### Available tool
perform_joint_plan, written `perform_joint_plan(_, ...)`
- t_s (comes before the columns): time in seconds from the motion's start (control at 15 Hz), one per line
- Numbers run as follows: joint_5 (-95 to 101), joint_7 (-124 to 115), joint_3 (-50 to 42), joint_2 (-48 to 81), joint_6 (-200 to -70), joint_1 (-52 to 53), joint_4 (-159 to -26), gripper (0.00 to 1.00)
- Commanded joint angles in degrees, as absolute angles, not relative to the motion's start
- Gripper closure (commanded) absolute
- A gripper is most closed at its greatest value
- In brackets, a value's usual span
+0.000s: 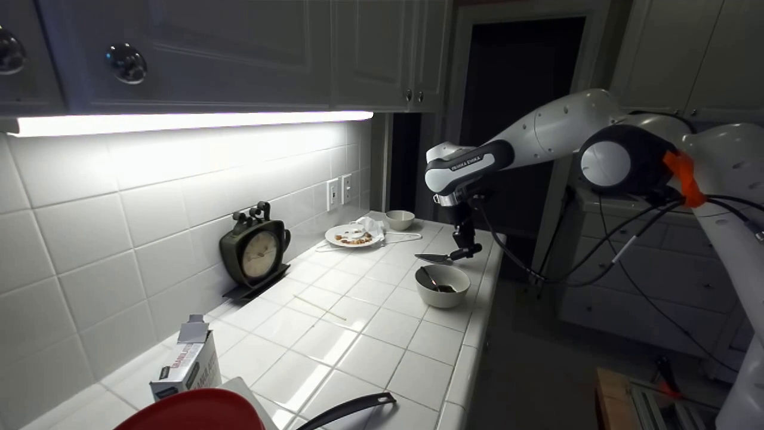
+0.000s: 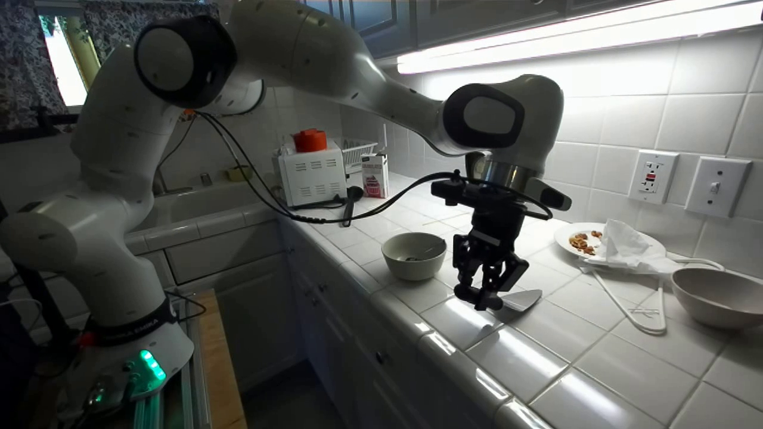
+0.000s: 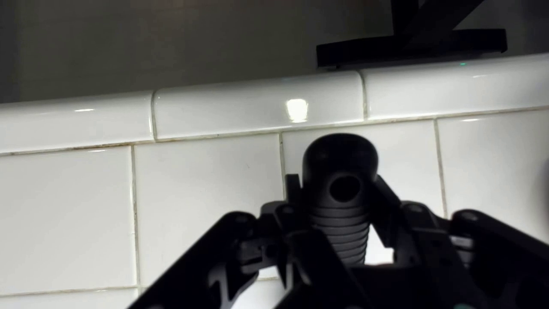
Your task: Move the spatula to the right
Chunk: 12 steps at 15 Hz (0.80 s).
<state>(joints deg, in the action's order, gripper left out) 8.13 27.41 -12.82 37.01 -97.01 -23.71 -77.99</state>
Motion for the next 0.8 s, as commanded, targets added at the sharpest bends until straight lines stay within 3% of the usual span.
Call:
perform_joint_plan(0.0, 8.0, 29.0, -11.3, 39.8, -93.3, -25.2, -73.1, 0.84)
perform_joint_plan(0.2, 8.1, 29.7, -10.9, 40.8, -92.9, -25.5, -71.7, 0.84)
perform_joint_plan(0.27, 8.1, 29.8, -10.8, 41.0, -92.8, -25.6, -71.3, 0.38)
perform_joint_plan(0.67, 7.8, 29.4, -10.4, 42.6, -91.2, -25.9, -68.3, 0.00)
perform_joint_plan(0.73, 7.9, 29.1, -10.4, 42.4, -91.3, -25.8, -68.3, 0.00)
